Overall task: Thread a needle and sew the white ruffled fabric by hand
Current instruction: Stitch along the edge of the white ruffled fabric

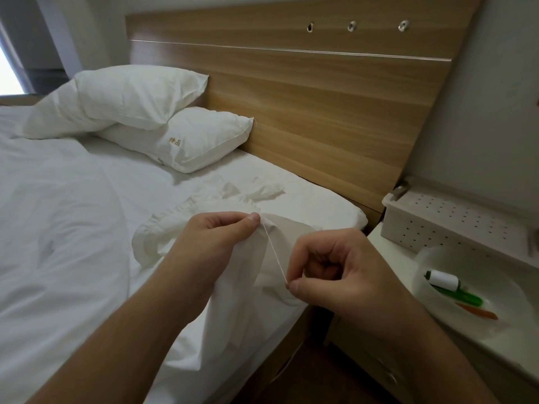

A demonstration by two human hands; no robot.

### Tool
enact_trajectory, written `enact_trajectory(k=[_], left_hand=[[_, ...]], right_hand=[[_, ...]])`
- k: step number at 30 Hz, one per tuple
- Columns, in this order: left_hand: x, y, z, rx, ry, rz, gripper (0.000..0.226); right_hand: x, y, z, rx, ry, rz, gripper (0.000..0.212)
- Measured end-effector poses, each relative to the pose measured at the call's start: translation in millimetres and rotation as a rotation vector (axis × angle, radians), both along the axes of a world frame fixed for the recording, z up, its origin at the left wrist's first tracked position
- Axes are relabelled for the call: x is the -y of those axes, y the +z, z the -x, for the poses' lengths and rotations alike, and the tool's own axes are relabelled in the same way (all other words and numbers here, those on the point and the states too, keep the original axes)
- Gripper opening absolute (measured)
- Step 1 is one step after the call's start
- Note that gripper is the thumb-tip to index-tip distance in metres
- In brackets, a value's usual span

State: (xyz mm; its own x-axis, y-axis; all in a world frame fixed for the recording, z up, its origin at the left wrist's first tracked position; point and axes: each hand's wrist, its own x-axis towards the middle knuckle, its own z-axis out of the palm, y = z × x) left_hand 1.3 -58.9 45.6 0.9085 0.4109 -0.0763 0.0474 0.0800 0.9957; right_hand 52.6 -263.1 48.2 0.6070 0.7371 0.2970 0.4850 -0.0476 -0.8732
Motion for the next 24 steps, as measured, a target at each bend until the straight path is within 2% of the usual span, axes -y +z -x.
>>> enact_trajectory(k=[6,10,13,17,20,24], left_hand=[[-0.5,-0.8,-0.5,0.001,-0.001,-0.019,0.017],[-1.8,-0.6,0.5,0.005,-0.013,-0.03,0.018],[-1.4,-0.7,0.1,0.009,-0.001,-0.026,0.017],[-2.4,-0.8,0.0,-0.001,0.012,-0.026,0.017],[-2.7,-0.1,-0.2,0.014,0.046,-0.01,0.016],[-4.2,-1.0,-1.2,0.029,0.105,0.007,0.015]], right_hand=[[0.7,5.8,0.6,-0.067,0.172,0.124,0.013],[0.9,8.7,0.8,-0.046,0.169,0.139,0.008],[4.9,9.5,-2.0,-0.044,0.083,0.106,0.011],[9.7,4.9,-11.3,-0.012,-0.141,0.052,0.015],[12.6,4.2,-17.0,0.019,-0.242,0.08,0.018],[20.0,3.0,-25.8,0.007,-0.33,0.16,0.032]])
